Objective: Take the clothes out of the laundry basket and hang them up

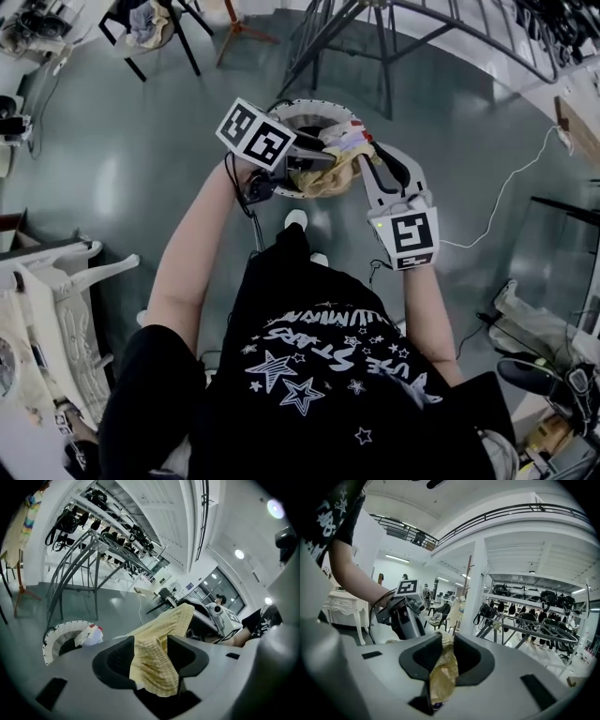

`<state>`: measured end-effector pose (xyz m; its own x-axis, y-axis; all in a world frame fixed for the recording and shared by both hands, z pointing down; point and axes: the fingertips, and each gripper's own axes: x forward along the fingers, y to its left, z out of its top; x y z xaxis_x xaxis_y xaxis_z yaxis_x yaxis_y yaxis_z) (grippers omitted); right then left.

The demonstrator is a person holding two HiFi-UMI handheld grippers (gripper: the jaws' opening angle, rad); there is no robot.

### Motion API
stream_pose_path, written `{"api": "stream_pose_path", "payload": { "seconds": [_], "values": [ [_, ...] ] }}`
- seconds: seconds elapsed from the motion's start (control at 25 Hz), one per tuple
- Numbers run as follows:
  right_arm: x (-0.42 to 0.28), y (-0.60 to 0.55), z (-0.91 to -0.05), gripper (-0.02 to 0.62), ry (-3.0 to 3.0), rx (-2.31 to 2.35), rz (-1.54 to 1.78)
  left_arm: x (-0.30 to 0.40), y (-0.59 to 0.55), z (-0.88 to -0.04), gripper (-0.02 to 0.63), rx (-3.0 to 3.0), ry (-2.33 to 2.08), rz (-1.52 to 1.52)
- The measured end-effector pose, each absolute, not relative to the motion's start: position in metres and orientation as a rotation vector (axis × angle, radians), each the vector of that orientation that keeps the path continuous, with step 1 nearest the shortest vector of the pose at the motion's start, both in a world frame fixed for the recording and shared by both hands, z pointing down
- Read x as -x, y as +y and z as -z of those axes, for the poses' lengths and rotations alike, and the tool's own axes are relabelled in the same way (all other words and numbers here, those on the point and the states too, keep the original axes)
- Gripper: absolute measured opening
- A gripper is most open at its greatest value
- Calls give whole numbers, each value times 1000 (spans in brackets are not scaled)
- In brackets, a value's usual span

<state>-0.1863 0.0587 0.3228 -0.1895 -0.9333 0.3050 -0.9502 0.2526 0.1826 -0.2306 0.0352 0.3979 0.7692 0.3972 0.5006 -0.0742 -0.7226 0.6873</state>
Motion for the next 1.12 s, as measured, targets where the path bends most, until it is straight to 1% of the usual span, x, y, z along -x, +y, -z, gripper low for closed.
{"api": "stream_pose_path", "payload": {
  "seconds": [0.12,0.2,0.28,0.32,0.44,0.52,0.68,0.88,1.0,1.12],
  "values": [
    [182,50,-322,86,-2171,-1748,-75,227,33,-402,193,-2191,284,-845],
    [179,44,-323,86,-2169,-1750,-78,224,30,-405,143,-2166,301,-844],
    [175,35,-323,86,-2168,-1752,-85,221,24,-407,123,-2151,308,-848],
    [172,30,-323,86,-2163,-1754,-98,220,18,-407,92,-2150,304,-848],
    [159,30,-336,86,-2099,-1752,-192,220,-4,-416,89,-2170,236,-849],
    [152,30,-339,86,-2081,-1766,-171,223,-15,-416,87,-2167,188,-801],
    [146,18,-316,86,-2059,-1867,-122,238,-53,-390,87,-2186,61,-638],
    [123,-3,-293,86,-1999,-2018,-75,265,-119,-355,87,-2200,-156,-390],
    [103,-7,-277,86,-1954,-2110,-49,269,-141,-328,87,-2219,-200,-246],
    [85,-7,-264,86,-1904,-2182,-42,260,-149,-300,87,-2300,-168,-183]
  ]
}}
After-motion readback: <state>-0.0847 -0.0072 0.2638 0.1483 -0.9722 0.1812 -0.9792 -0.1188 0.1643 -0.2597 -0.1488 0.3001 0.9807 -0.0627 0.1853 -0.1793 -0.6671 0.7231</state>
